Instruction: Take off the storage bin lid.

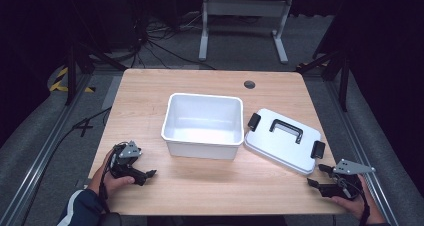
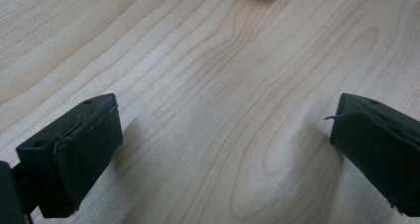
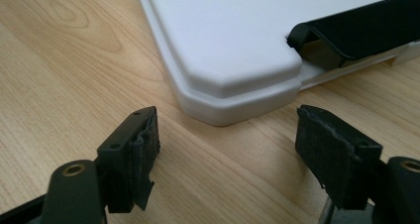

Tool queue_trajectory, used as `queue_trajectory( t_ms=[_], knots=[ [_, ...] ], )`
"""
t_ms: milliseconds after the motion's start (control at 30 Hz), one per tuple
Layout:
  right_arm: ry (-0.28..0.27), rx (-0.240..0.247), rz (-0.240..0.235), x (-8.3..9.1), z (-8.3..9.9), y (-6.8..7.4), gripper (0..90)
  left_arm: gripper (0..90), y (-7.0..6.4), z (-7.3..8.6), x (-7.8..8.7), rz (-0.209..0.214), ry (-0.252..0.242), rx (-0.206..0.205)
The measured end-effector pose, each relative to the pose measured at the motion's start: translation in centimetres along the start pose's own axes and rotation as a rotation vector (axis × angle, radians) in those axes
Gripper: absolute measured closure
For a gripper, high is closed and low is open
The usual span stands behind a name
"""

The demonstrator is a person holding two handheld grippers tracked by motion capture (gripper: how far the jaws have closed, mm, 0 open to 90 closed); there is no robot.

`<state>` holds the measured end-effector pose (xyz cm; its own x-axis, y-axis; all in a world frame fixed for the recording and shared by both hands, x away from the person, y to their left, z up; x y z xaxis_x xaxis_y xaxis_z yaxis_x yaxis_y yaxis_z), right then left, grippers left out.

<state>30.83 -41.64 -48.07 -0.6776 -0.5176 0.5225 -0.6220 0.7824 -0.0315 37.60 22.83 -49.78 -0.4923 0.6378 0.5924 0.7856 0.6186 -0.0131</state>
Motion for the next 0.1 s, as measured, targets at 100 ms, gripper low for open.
queue_trajectory(
  t_ms=[100],
  knots=[
    [-0.001, 0.001, 0.001, 0.00, 0.00, 0.02, 25.8, 0.1, 0.03, 0.00, -0.01, -0.005, -0.002, 0.000]
  ],
)
Point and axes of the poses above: each handheld gripper's, and its own axes: x roughly backward along the jaws, z roughly out of its underside, y roughly to its left, the point moved 2 cm from there along -x, roughly forward along the jaws, and after that the axes turned 10 degrees about -y, right-handed, at the moved point
